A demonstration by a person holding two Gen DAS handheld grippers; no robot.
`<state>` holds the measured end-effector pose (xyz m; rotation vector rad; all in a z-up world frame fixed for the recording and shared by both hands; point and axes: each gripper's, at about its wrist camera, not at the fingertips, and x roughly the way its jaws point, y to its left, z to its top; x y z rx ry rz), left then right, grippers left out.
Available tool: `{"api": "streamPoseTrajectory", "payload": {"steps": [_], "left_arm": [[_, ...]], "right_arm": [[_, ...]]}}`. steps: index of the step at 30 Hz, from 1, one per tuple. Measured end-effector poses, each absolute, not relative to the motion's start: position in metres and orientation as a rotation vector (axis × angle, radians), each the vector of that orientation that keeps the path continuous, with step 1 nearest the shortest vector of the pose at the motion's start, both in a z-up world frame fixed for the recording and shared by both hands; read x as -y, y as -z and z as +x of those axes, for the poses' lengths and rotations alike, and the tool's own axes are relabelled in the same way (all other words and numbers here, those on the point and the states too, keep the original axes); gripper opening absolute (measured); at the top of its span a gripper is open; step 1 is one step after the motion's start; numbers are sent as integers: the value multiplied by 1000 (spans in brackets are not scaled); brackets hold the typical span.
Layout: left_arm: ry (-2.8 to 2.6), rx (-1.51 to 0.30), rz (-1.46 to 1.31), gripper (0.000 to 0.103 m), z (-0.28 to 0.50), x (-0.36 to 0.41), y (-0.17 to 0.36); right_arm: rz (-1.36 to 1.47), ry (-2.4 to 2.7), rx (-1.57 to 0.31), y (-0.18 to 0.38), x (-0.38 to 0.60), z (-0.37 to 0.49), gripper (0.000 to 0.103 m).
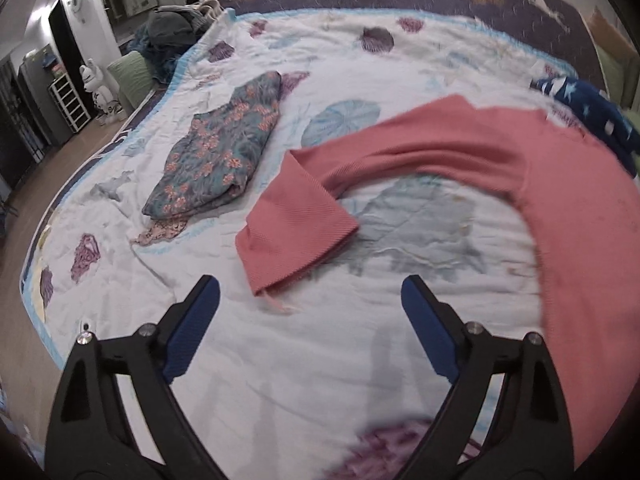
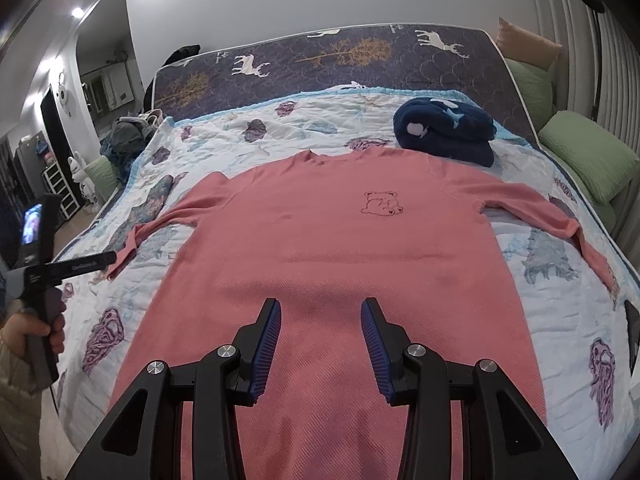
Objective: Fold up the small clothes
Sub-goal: 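Move the left tool to the sweatshirt's sleeve cuff and grasp it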
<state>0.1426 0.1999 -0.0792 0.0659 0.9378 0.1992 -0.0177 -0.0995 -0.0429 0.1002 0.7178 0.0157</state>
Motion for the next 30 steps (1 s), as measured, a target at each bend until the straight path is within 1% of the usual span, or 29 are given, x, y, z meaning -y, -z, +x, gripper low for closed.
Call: {"api": "streamPoseTrajectory", "payload": {"steps": [2, 3, 4, 5, 6, 7, 8, 9, 10, 13, 18, 21, 23, 24, 26, 27, 28, 30], "left_arm": [[-212, -951, 105, 91, 153, -200, 87], [-217, -958, 121, 88, 157, -199, 90], [-221, -965, 132, 81, 162, -200, 92], [-224, -980, 141, 77, 169, -200, 96], [-226, -993, 141, 67, 173, -202, 99], [-226, -1013, 131, 50, 180, -205, 103], [-213, -1031, 112, 38, 184, -208, 106], [-195, -1051, 81, 10, 188, -211, 108], [-174, -1077, 11, 4, 191, -217, 108], [-131, -1057, -130, 3, 188, -227, 92], [65, -955, -146, 3, 171, -187, 31], [179, -891, -81, 4, 163, -145, -5], [205, -848, 14, 4, 157, -119, -22], [199, -837, 56, 6, 155, -113, -25], [140, -825, 143, 29, 154, -107, -22], [77, -833, 171, 56, 159, -113, -14], [38, -840, 176, 71, 163, -119, -6], [-76, -875, 191, 72, 176, -140, 21]], "right_arm": [[100, -13, -721, 44, 99, -16, 42], [102, -12, -723, 44, 99, -14, 42], [103, -12, -724, 45, 100, -14, 42], [106, -10, -726, 45, 101, -13, 42], [107, -8, -728, 45, 101, -12, 42], [108, -7, -730, 46, 102, -11, 42], [110, -5, -732, 46, 103, -10, 42], [111, -3, -734, 47, 104, -10, 42], [114, -2, -737, 48, 105, -9, 42], [119, 1, -739, 49, 109, -9, 42], [123, 7, -734, 48, 116, -6, 42], [145, -6, -730, 47, 121, -2, 42], [152, -14, -723, 46, 122, 0, 42], [152, -16, -719, 45, 122, -1, 43], [151, -23, -715, 44, 123, -2, 43], [150, -29, -715, 44, 123, -4, 43], [148, -32, -716, 45, 124, -6, 43], [147, -30, -722, 47, 128, -10, 43]]}}
